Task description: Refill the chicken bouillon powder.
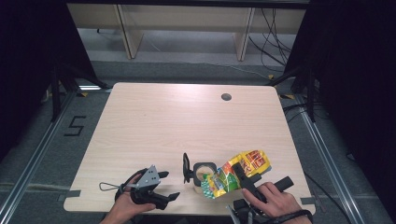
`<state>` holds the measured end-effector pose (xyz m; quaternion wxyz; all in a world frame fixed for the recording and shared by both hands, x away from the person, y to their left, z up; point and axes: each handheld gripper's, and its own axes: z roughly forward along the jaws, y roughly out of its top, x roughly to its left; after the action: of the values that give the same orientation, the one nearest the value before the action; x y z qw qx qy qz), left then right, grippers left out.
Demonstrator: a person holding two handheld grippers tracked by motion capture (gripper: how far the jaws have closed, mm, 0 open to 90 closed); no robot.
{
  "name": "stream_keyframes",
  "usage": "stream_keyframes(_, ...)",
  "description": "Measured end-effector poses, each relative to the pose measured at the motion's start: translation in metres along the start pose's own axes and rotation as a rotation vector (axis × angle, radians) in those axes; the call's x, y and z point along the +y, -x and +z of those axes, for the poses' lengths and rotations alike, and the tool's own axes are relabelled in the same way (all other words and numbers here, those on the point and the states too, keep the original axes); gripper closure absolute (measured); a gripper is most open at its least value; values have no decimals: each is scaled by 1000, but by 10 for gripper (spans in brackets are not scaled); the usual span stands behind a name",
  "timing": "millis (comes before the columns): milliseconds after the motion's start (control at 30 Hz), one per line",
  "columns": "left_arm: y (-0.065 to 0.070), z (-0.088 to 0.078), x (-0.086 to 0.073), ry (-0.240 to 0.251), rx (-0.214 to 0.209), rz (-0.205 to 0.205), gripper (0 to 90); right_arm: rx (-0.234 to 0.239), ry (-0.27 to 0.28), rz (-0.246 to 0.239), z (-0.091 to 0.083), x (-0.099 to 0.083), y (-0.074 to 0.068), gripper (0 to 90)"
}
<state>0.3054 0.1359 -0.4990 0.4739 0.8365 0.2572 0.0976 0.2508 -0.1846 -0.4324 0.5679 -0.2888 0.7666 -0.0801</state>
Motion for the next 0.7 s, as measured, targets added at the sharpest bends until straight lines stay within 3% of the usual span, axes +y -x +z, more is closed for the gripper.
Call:
stream_keyframes(167,-1,-1,0,-30,9,25,174,-8,-8,7,-2,-1,2,454)
stream_keyframes(200,0,0,0,-12,5,8,174,-21,-10,11,-3,-1,2,453)
stream_keyframes(233,0,-1,0,-13,5,9,174,-10,-18,-3,-4,-2,3,454)
stream_keyframes(300,0,-1,0,-16,3,11,174,-17,-26,16,-4,-2,3,454)
stream_keyframes(367,-2,-1,1,-31,5,31,174,-6,-22,-7,-3,-2,2,454)
stream_keyframes(433,2,0,0,-1,-1,1,178,8,-25,-6,-2,-1,0,454)
stream_keyframes(533,1,0,0,-11,-4,5,179,0,-17,-7,-2,-2,2,454)
stream_keyframes(567,0,0,1,-11,-6,25,179,-3,-17,7,-3,-1,1,454)
stream_keyframes(600,1,1,0,-9,-8,3,179,-11,-15,6,-3,-1,2,454)
stream_keyframes(700,1,0,0,-9,-5,7,179,-9,-19,-1,-3,-1,3,454)
